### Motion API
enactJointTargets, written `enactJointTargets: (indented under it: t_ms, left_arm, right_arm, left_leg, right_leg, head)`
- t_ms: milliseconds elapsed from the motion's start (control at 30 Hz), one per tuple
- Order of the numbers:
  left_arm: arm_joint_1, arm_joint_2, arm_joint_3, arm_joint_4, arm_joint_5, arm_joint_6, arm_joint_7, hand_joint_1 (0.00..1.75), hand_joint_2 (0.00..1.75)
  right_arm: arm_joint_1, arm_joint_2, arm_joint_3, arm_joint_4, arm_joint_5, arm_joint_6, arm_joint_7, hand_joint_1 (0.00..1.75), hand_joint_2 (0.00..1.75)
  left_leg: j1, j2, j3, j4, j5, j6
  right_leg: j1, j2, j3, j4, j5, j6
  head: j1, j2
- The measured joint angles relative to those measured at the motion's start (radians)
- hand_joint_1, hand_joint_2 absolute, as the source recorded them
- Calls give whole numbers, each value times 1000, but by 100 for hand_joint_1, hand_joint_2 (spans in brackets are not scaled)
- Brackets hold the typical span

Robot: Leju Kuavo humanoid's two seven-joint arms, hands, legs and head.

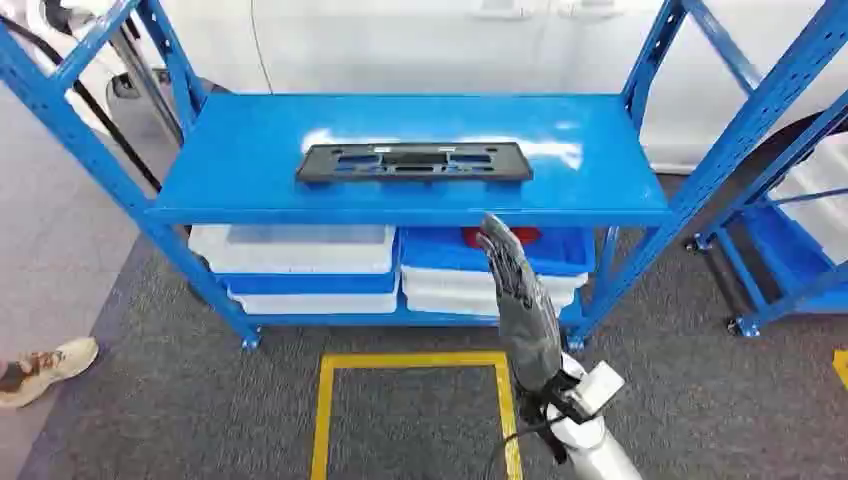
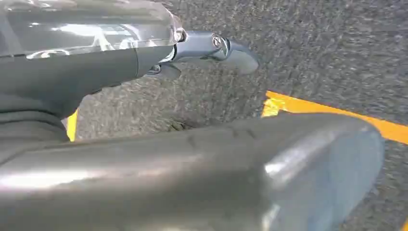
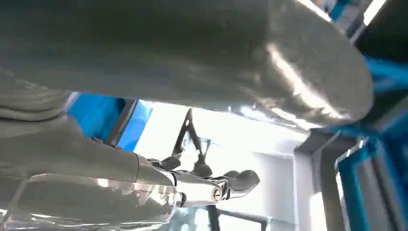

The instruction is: Take the parts from the cabinet and place them on the table.

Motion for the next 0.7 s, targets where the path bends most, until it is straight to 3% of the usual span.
enactJointTargets:
  t_ms: [33, 67, 100, 133, 200, 233, 267, 300, 367, 400, 433, 467, 533, 600, 633, 700]
  left_arm:
    - [0, 0, 0, 0, 0, 0, 0, 0, 0]
    - [-2, 2, 0, 0, 2, 1, 1, 0, 0]
    - [-3, 3, 0, 0, 5, 2, 1, 0, 0]
    - [-5, 3, 0, 0, 7, 2, 2, 0, 0]
    - [-6, 3, 0, 0, 8, 2, 2, 0, 0]
    - [-3, 3, 0, 0, 8, 2, 3, 0, 0]
    - [-1, 3, 0, 0, 8, 2, 3, 0, 0]
    - [1, 5, 0, 0, 8, 2, 3, 0, 0]
    - [1, 8, 0, 0, 8, 2, 3, 0, 0]
    - [2, 8, 0, 0, 8, 2, 3, 0, 0]
    - [1, 8, 0, 0, 9, 3, 3, 0, 0]
    - [0, 8, 0, 0, 10, 3, 5, 0, 0]
    - [2, 8, 0, 0, 12, 6, 5, 0, 0]
    - [2, 8, 0, 1, 13, 6, 5, 0, 0]
    - [1, 9, 1, 1, 15, 6, 5, 0, 0]
    - [0, 9, 1, 1, 18, 6, 4, 0, 0]
  right_arm:
    - [-1, 2, -4, 7, -8, 9, 0, 0, 0]
    - [-4, 5, -8, 12, -8, 10, 0, 0, 0]
    - [-8, 8, -11, 16, -3, 5, 0, 0, 0]
    - [-14, 14, -14, 20, 4, 0, 0, 0, 0]
    - [-14, 19, -16, 19, 24, -18, 0, 0, 0]
    - [-11, 19, -16, 12, 33, -24, 0, 0, 0]
    - [-6, 19, -16, 4, 37, -29, 0, 0, 0]
    - [-1, 19, -16, -15, 43, -32, 0, 0, 0]
    - [3, 19, -13, -48, 50, -35, 0, 0, 0]
    - [7, 18, -8, -67, 60, -42, 0, 0, 0]
    - [10, 17, -1, -83, 67, -47, 0, 0, 0]
    - [14, 16, 7, -96, 69, -50, 0, 0, 0]
    - [24, 11, 23, -122, 93, -77, 0, 0, 0]
    - [27, 1, 39, -147, 101, -88, 0, 0, 0]
    - [26, -5, 45, -158, 103, -92, 0, 0, 0]
    - [33, -17, 62, -168, 118, -108, 0, 0, 0]
  left_leg:
    - [1, 6, 5, -3, -3, -4]
    - [-1, 7, 6, 1, -11, -12]
    - [3, 0, 2, 26, -22, -16]
    - [5, -1, -29, 88, -53, -20]
    - [12, -2, -124, 258, -121, -29]
    - [14, -1, -166, 322, -131, -32]
    - [16, -1, -180, 328, -113, -34]
    - [18, -1, -170, 288, -73, -35]
    - [21, -1, -100, 113, 39, -33]
    - [22, -1, -71, 34, 71, -31]
    - [15, -2, -54, 18, 54, -27]
    - [15, -3, -57, 20, 49, -17]
    - [12, -3, -60, 20, 44, -6]
    - [18, -3, -43, 5, 45, 10]
    - [19, -2, -38, 2, 40, 17]
    - [16, -2, -34, 2, 34, 23]
  right_leg:
    - [-1, 7, 1, -3, -1, -4]
    - [-13, 10, 10, -13, 3, -9]
    - [-13, 12, 18, -18, 1, -13]
    - [-14, 12, 23, -18, -3, -20]
    - [-13, 14, 30, -18, -11, -23]
    - [-13, 17, 35, -17, -15, -22]
    - [-14, 19, 41, -17, -20, -19]
    - [-15, 20, 48, -17, -26, -17]
    - [-17, 23, 70, -16, -40, -10]
    - [-17, 23, 76, -16, -48, -5]
    - [-10, 25, 78, -11, -54, 3]
    - [-10, 26, 75, -12, -54, 7]
    - [-12, 25, 77, -17, -57, 18]
    - [-17, 24, 82, -1, -74, 31]
    - [-17, 24, 52, 55, -102, 34]
    - [-18, 24, -46, 223, -169, 40]
  head:
    - [0, 0]
    - [0, 0]
    - [0, 0]
    - [0, 0]
    - [0, 0]
    - [0, 0]
    - [0, 0]
    - [0, 0]
    - [0, 0]
    - [0, 0]
    - [0, 0]
    - [0, 0]
    - [0, 0]
    - [0, 0]
    - [0, 0]
    - [0, 0]
